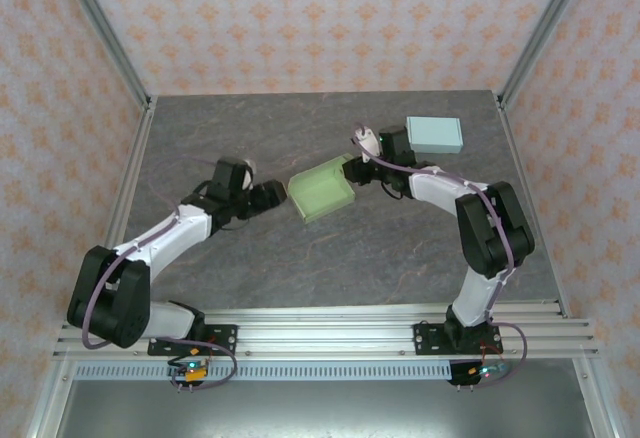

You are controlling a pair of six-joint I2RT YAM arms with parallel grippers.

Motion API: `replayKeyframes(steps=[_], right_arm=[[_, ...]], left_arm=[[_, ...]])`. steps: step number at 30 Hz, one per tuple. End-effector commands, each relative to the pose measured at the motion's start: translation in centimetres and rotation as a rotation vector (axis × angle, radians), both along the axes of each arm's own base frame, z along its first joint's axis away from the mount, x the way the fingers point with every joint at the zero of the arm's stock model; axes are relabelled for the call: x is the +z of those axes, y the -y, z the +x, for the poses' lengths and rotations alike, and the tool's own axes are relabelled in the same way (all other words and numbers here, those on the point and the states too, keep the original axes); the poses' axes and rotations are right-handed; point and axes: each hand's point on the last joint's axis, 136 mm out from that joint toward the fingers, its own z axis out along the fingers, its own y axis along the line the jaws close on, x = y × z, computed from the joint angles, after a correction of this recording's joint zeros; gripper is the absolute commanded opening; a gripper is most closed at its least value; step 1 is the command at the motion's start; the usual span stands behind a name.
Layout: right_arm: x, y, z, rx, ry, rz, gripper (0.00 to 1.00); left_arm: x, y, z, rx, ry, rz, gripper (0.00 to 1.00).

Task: Fold the paper box

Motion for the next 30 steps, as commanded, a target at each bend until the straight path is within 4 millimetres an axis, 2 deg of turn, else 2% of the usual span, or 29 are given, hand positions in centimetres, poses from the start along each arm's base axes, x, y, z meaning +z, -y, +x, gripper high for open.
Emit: replayKeyframes(steps=[1,4,9,11,15,21,25,30], right_arm=[[0.9,-1.1,0.6,0.020,0.041,0.017,0.25],[0.7,-1.4,0.7,0.013,0.040,0.008,0.22],[0.8,-1.8,0.8,0.001,0.045,0.008,0.18],[0.8,-1.9,0.8,-0.008,0.045,0.007,0.16],[0.9,-2.0,0.5,-0.017,0.041,0.007,0.13],[0.9,-2.5,0.1,-0.031,0.039,0.013,0.11],[1.2,-2.6,0.4,-0.059,0.051,0.013,0.11],[2.0,-2.3,1.1,-0.115,0.074,0.017,0.21]], left_arm=[[2.3,2.0,-0.1,-0.087,0.130,0.048,0.74],[2.5,2.1,0.5,-0.067,0.155,0.079,0.75],[2.8,1.1,2.8,0.004,0.174,0.163,0.74],[2.8,1.1,3.7,0.012,0.169,0.186,0.69],[2.4,2.0,4.8,0.009,0.153,0.169,0.49],[1.6,2.4,5.7,0.016,0.113,0.195,0.42],[1.6,2.0,6.4,0.028,0.106,0.233,0.43],[2.5,1.1,5.9,0.030,0.135,0.270,0.63]])
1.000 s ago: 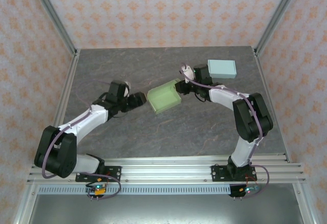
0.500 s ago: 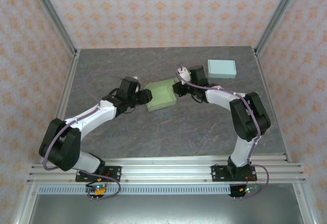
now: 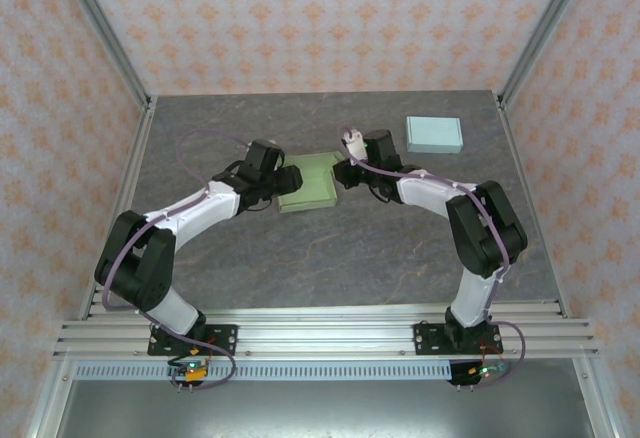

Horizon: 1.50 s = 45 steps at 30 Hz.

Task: Fold the paper box

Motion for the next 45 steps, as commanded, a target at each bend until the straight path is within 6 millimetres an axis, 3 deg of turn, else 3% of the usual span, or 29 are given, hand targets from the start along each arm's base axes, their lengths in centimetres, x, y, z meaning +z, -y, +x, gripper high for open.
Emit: replayKeyframes(steps=[1,7,13,16,20,23,30,32,35,38,45], right_arm=[[2.5,0.0,1.0,-0.046,0.063,0.037,0.23],[3.1,-0.7,0.5,-0.003,0.074,0.051,0.35],[3.1,-1.0,1.4,0.012,0.091,0.019,0.39],[3.1,-1.3,2.1,0.010,0.092,0.013,0.33],[3.6,-1.9,2.2,0.022,0.078,0.040,0.19],[3.5,-2.1,1.8,0.017,0.063,0.054,0.15],[2.0,-2.8,0.6,0.009,0.029,0.048,0.14],[1.8,-2.6,0.7,-0.006,0.027,0.035,0.18],[1.7,-2.2,0.9,-0.026,0.033,0.020,0.24],[1.7,-2.2,0.9,-0.020,0.032,0.008,0.29],[1.6,-2.9,1.2,-0.004,0.023,0.025,0.31]], left_arm=[[1.6,-1.3,-0.5,0.010,0.040,0.061,0.65],[2.4,-3.0,-1.7,0.044,0.078,0.086,0.67],[1.4,-2.6,-0.1,0.006,0.071,0.141,0.66],[1.3,-1.9,0.9,-0.011,0.071,0.139,0.60],[1.5,-1.5,1.9,-0.012,0.057,0.151,0.43],[1.5,-1.3,2.3,-0.011,0.044,0.151,0.34],[1.0,-0.7,2.8,-0.006,0.021,0.120,0.29],[1.0,-0.8,2.6,-0.004,0.019,0.130,0.32],[1.9,-2.1,2.2,0.014,0.047,0.187,0.52],[3.2,-3.6,1.7,0.030,0.089,0.216,0.62],[3.1,-6.2,1.7,0.080,0.090,0.259,0.66]])
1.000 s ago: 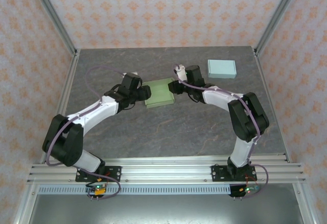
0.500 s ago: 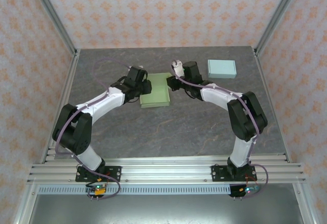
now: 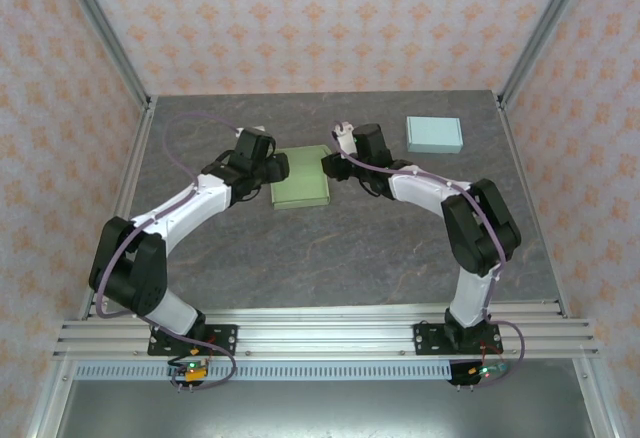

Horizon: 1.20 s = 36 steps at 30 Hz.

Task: Fold the paper box

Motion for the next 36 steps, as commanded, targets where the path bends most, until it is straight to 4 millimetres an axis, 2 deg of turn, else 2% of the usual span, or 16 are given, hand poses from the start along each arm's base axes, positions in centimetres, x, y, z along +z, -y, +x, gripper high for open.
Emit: replayKeyframes(steps=[1,8,9,13,17,23,29,36], right_arm=[[-0.3,-0.5,0.4,0.008,-0.006,0.003,0.31],[-0.4,-1.1,1.0,0.009,-0.006,0.030,0.28],[-0.3,-1.3,1.0,0.012,-0.005,0.037,0.26],[0.1,-1.7,1.2,0.015,-0.002,0.048,0.20],[0.1,-2.2,1.0,0.026,-0.001,0.048,0.15],[-0.3,-2.5,0.7,0.026,-0.006,0.047,0.10],[-0.4,-3.5,-0.1,0.032,0.005,0.029,0.08],[-0.9,-4.6,-1.3,-0.024,0.028,0.004,0.03]], left_arm=[[-0.4,-1.8,-0.1,0.032,-0.001,0.076,0.66],[-1.8,-1.4,1.5,0.016,-0.014,0.102,0.64],[-1.9,-1.3,1.7,0.015,-0.014,0.101,0.62],[-1.8,-0.6,2.4,-0.001,-0.016,0.081,0.42],[-2.2,-0.3,2.7,-0.008,-0.029,0.074,0.33],[-2.8,0.1,2.9,-0.014,-0.044,0.054,0.26],[-3.9,1.1,2.7,-0.013,-0.058,0.005,0.24],[-6.6,1.7,1.8,0.015,-0.083,-0.036,0.25]])
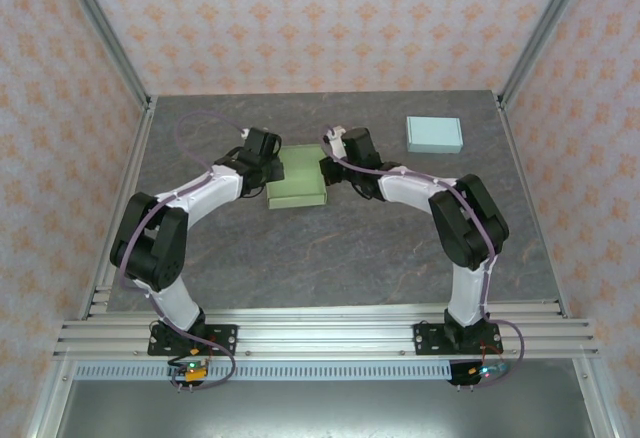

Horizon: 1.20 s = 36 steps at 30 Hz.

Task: Fold the paper box

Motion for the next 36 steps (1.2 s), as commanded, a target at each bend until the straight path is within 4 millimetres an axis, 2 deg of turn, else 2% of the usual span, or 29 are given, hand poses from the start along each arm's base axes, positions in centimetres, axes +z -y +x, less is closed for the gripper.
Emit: replayKeyframes(steps=[1,7,14,16,19,21,26,29,33,36], right_arm=[[1.1,-3.1,-2.0,0.021,0.048,0.038,0.03],[0.8,-3.6,-3.4,-0.046,0.081,-0.020,0.04],[-1.2,-3.3,-5.8,-0.028,0.028,-0.005,0.15],[-1.1,-3.9,-6.8,0.025,0.008,0.023,0.20],[0.2,-5.3,-8.7,0.162,-0.006,0.091,0.29],[0.7,-5.3,-9.2,0.197,-0.018,0.108,0.31],[0.5,-3.5,-9.8,0.214,-0.038,0.128,0.36],[0.9,-1.4,-10.5,0.217,-0.044,0.197,0.39],[2.5,2.7,-10.1,0.081,-0.063,0.291,0.40],[4.9,4.1,-9.6,-0.018,-0.080,0.321,0.41]], left_arm=[[-2.1,1.9,-0.9,-0.009,-0.018,-0.068,0.25],[-2.7,2.1,-2.0,0.020,0.007,-0.097,0.25],[-3.4,1.6,-3.3,0.031,0.037,-0.081,0.25],[-4.0,1.2,-3.5,0.041,0.030,-0.067,0.25],[-4.7,1.1,-3.7,0.047,0.016,-0.060,0.25],[-5.0,1.1,-3.7,0.046,0.011,-0.060,0.25],[-5.4,0.9,-3.8,0.054,0.006,-0.046,0.25],[-5.2,0.8,-3.8,0.047,0.009,-0.032,0.25],[-4.8,0.9,-3.7,0.030,0.017,-0.027,0.26],[-4.5,1.2,-3.6,0.020,0.017,-0.041,0.29]])
